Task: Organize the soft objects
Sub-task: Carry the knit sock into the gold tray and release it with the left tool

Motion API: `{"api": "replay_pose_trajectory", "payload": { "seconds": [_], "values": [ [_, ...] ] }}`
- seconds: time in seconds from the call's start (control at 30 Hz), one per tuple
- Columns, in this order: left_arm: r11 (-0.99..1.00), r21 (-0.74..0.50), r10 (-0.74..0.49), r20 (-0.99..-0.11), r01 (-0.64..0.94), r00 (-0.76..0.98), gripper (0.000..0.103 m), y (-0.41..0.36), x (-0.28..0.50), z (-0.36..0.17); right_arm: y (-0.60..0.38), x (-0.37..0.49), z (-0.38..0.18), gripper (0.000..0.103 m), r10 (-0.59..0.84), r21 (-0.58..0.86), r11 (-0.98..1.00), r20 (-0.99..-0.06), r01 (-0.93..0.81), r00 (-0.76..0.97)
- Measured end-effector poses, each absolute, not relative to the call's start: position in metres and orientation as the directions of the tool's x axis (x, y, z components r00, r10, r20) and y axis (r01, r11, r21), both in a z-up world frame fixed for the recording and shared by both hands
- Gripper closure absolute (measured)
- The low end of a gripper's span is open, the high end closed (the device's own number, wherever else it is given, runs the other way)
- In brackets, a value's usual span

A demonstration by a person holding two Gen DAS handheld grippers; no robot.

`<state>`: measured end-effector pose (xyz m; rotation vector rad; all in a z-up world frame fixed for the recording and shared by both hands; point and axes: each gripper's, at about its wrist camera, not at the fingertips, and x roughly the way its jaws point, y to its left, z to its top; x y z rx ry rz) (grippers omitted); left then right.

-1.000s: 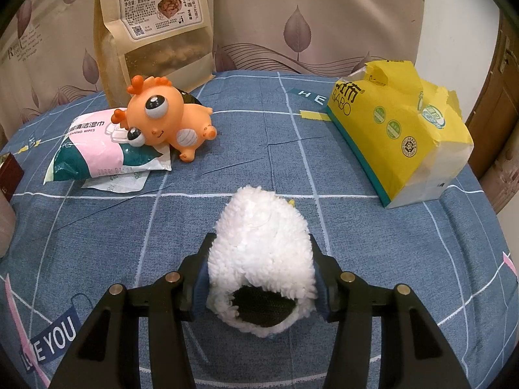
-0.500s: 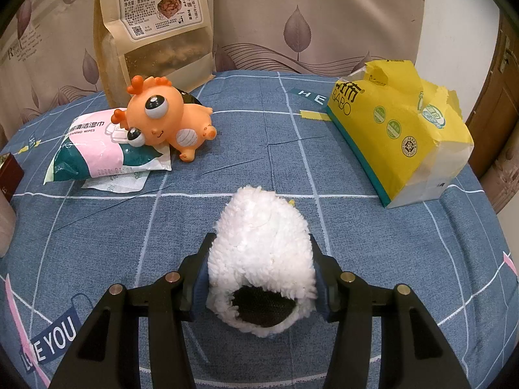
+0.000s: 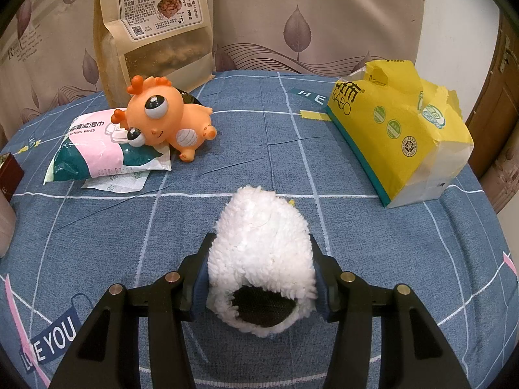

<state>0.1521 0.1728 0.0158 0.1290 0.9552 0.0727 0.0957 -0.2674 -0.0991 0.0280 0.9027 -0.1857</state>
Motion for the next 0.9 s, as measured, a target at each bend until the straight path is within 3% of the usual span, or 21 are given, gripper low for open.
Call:
{"api": "replay_pose_trajectory", "payload": {
  "seconds": [0.9],
  "values": [
    [0.984, 0.165, 0.179, -0.848, -0.072, 0.499, 0.083, 0.21, 0.197, -0.048, -0.267, 0.096, -0.099, 0.053, -0.149, -0.053, 0.983, -0.783, 0.173, 0.604]
  ]
}}
